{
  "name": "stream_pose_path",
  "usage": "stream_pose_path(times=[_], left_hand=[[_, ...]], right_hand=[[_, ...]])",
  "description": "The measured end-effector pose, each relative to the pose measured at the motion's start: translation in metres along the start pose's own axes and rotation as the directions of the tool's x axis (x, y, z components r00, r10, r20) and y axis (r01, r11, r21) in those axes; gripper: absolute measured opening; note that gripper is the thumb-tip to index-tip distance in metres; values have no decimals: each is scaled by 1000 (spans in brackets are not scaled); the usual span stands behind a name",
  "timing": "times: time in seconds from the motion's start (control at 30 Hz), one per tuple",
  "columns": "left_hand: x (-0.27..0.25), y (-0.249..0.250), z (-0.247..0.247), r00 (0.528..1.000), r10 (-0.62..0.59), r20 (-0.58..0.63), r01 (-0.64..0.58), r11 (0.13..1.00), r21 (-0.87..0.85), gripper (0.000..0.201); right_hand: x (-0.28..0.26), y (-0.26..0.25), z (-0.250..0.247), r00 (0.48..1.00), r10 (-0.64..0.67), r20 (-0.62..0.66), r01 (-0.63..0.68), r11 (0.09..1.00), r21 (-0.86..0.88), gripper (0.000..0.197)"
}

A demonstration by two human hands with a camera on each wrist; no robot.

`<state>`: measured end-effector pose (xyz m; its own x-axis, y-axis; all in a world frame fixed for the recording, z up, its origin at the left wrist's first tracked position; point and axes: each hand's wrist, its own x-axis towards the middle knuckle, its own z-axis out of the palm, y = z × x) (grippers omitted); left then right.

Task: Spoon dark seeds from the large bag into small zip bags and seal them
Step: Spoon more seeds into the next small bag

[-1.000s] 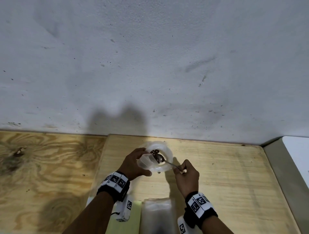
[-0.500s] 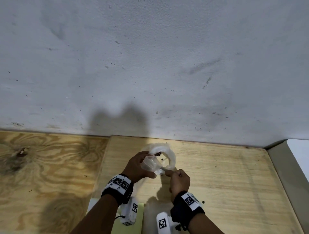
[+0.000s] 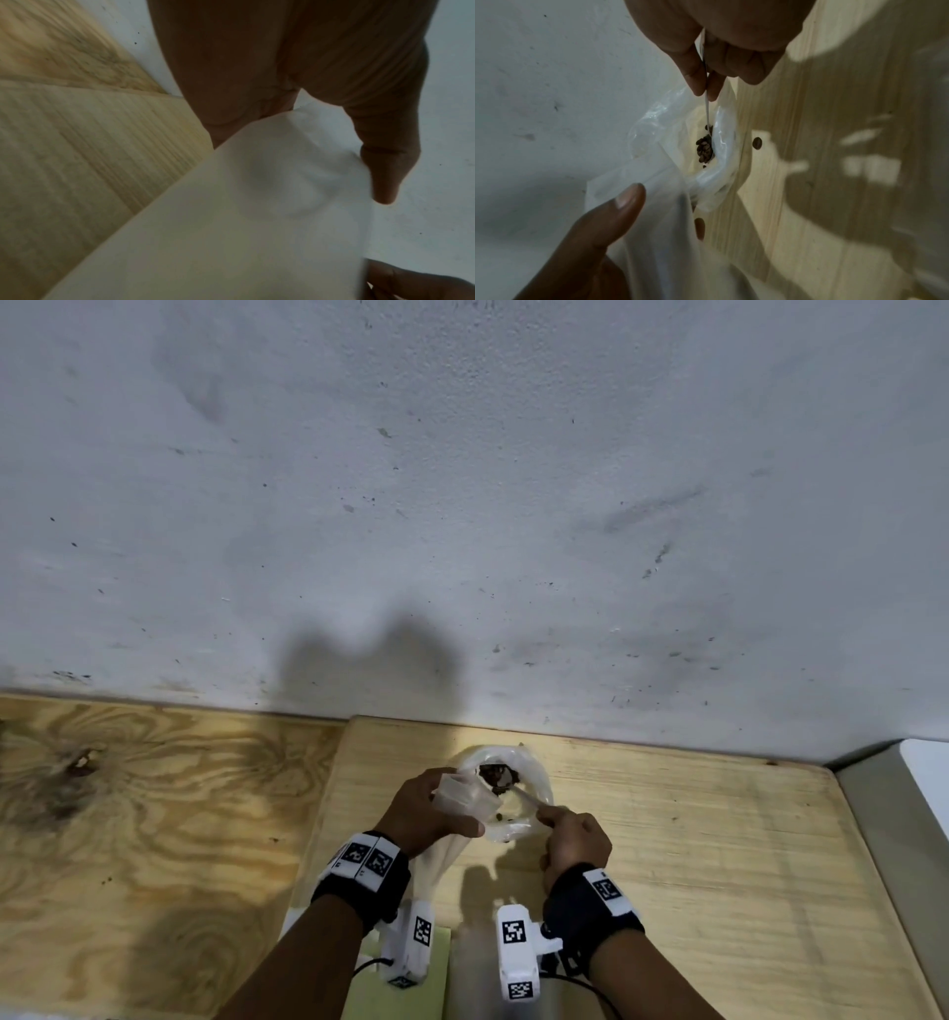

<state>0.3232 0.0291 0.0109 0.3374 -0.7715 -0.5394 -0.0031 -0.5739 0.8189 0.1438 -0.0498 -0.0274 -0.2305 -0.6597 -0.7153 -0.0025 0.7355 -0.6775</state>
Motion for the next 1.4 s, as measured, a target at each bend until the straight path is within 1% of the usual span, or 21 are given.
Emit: stream_pose_path(times=[0.1,0.17,0.23,0.3,0.43,0.5,0.57,0.6,0.63,0.67,0.7,0.8,0.9,0.97,1.07,1.17,1.23,1.33,1.4], left_hand=[[1,3,1,1000,-6,17,6,1000,-21,82],[2,3,1,1000,-13,24,13,1000,-25,86],[3,4,1,999,-20,25,20,1000,-19,87],[3,5,1,999,-25,23,26,1000,-11,85],[1,5,2,1000,-17,-6,17,1000,11,69],[1,5,3,999,-3,-36,3,1000,16,72],[1,5,5,998,15,-57,-13,1000,25,78],[1,4,5,998,21,-62,-19,999,28,80],[1,4,6,998,24,-66,-22,999,32,82],[0,3,6,997,29,-64,-27,999,41,84],[0,3,6,997,41,-63,-38,998,52,87],[-3,-1,4,995,79,-64,-74,994,76,97],[-6,-3,3,993,91,-68,-85,992,88,95],[-8,-3,3,993,93,-70,-87,992,94,94],[-9,-2,4,993,91,-72,-84,992,94,95],[-10,1,6,993,91,-71,-85,993,83,92],[-10,1,7,994,88,-65,-83,993,80,95],[-9,1,6,995,77,-63,-73,995,62,96],[-8,3,5,996,63,-60,-61,997,45,96]], right_hand=[[2,-3,0,999,-50,10,51,998,-44,6],[1,-8,0,998,-56,32,57,998,-40,15],[4,-11,-3,997,-60,55,63,997,-39,32],[6,-13,-6,995,-69,72,73,996,-52,39],[0,-18,-15,989,-124,79,129,989,-67,36],[-3,-20,-21,981,-170,90,177,982,-72,33],[-5,-23,-27,971,-205,120,214,975,-67,21],[-5,-25,-31,967,-222,128,232,970,-68,26],[-6,-27,-35,961,-239,142,250,966,-69,36],[-7,-30,-38,953,-255,161,268,961,-63,42],[-11,-35,-42,943,-280,178,293,955,-50,44],[-18,-48,-54,915,-340,216,346,938,12,42],[-24,-60,-65,898,-363,251,359,931,61,40],[-31,-68,-71,880,-369,298,363,929,76,36],[-40,-74,-72,838,-407,363,411,909,70,29],[-43,-75,-66,772,-482,413,528,849,3,32],[-46,-76,-62,711,-535,455,620,783,-49,35],[-52,-79,-56,603,-594,533,750,650,-124,31],[-53,-80,-56,558,-603,570,790,595,-145,32]])
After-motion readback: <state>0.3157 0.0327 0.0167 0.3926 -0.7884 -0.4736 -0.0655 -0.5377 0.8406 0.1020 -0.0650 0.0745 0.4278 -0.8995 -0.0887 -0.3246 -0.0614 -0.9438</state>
